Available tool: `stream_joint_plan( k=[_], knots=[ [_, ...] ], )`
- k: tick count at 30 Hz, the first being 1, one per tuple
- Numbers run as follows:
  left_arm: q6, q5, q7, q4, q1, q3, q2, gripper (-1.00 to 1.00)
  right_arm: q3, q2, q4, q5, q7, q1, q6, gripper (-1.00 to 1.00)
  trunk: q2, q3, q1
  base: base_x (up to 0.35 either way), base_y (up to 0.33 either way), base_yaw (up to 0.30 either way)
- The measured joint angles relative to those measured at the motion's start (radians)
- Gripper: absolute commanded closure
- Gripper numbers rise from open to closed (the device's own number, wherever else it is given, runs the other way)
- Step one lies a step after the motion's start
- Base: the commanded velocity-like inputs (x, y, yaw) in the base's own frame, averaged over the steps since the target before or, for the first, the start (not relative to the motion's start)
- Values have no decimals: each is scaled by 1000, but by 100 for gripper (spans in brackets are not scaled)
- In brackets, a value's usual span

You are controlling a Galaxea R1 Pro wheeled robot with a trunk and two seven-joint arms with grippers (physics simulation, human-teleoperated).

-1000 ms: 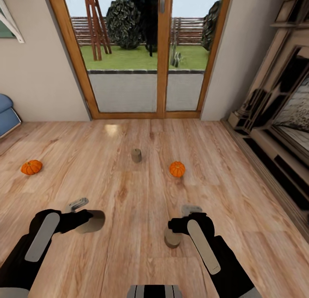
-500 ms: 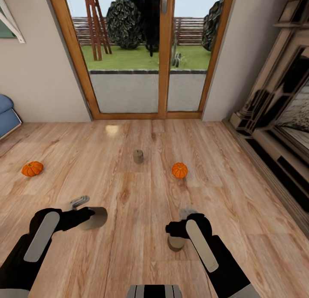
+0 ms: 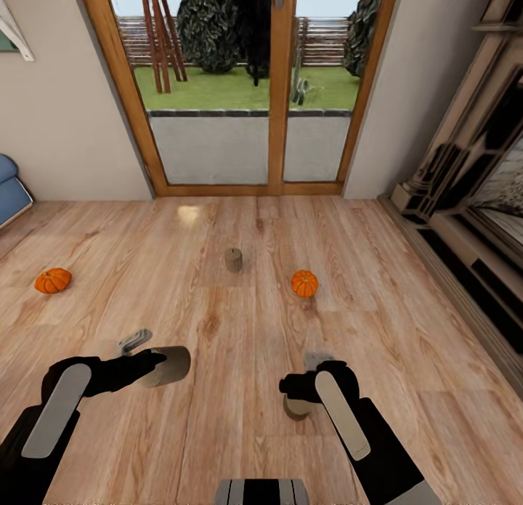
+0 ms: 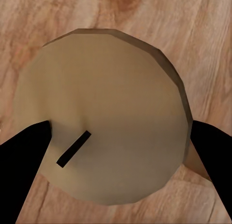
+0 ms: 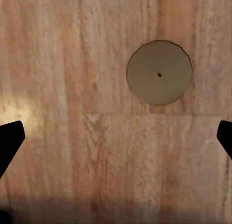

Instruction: Place each of the two pumpkins and all three candles from the living room inside a cabinet in the living room (use any cabinet), then make sure every cabinet is closed, and position the cauldron so it is next to a table in the living room.

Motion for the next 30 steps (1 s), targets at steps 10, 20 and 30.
stream_joint_plan(
  k=[10, 20, 30],
  knots=[
    [1, 53, -2, -29, 10, 1, 1, 100, -1, 0, -9, -1, 6, -1, -1, -100, -2, -39, 4, 0, 0, 0],
    [2, 736, -194, -53, 94, -15, 270, 100, -1, -1, -11, 0, 8, 0, -2, -100, -5, -77, 9, 0, 0, 0],
    [2, 756, -253, -53, 103, -25, 281, 100, -2, -2, -11, 1, 8, 0, -6, -100, -7, -116, 13, 0, 0, 0]
  ],
)
